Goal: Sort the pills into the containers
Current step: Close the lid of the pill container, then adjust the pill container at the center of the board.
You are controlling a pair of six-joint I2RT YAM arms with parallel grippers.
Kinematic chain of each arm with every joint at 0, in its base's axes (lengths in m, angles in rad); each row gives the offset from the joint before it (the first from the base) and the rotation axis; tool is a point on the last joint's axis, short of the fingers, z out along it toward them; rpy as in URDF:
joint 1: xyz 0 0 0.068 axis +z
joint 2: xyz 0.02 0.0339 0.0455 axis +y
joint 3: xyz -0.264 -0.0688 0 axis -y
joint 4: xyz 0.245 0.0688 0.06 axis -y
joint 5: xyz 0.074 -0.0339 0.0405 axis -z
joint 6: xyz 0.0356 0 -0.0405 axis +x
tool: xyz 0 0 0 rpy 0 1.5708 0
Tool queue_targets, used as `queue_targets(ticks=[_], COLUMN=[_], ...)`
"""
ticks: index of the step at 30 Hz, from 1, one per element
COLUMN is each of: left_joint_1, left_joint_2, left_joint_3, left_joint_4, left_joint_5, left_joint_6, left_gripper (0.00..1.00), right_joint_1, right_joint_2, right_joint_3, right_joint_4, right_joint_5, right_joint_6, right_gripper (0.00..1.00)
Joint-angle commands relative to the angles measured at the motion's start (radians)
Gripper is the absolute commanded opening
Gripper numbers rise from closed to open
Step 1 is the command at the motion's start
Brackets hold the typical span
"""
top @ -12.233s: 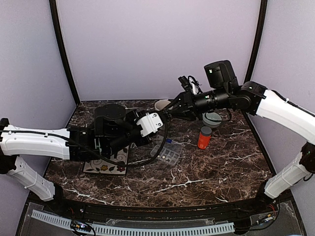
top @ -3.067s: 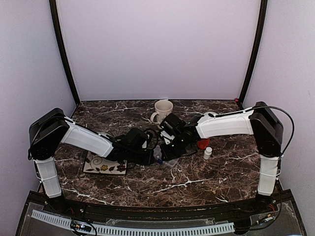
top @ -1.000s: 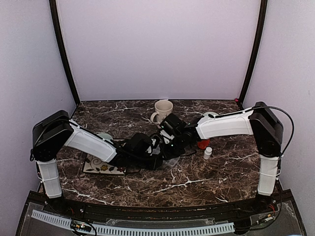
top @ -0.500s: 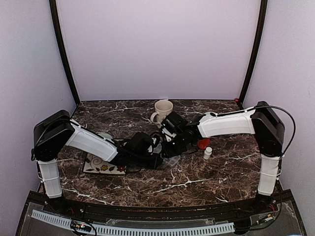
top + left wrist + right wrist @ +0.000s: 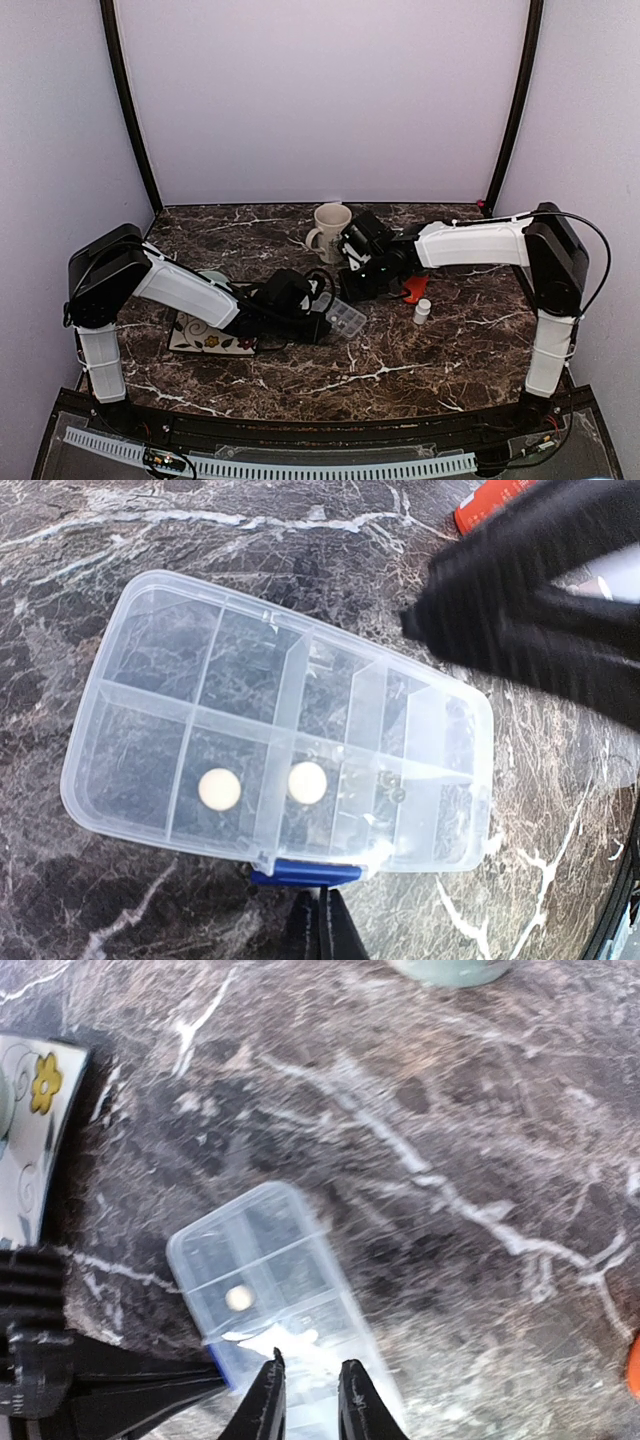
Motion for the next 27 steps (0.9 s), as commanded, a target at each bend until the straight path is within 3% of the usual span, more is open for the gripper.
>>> queue_targets(ticks=[1,11,27], left_joint_1=[0.007,0.007,0.007], left_joint_2=[0.002,0.002,0.014], left_joint_3=[0.001,-0.005,-0.011], left_joint_4=[-0.047,-0.059,-0.057], left_joint_5=[-0.026,-0.047,-0.088], left_joint_6=[0.004,0.004,0.028], left_gripper=[0.0,0.0,0.0], right_joint_1=[-0.035,-0.064,-0.048], right_joint_2=[0.043,0.149,0.143], right_joint_3=[0.015,0.087,0.02], right_joint_4=[0.027,0.005,0.043], right_joint_5=[0.023,-0.036,-0.154], right_joint_6=[0.003,-0.012,0.032], right_gripper=[0.15,0.11,0.09])
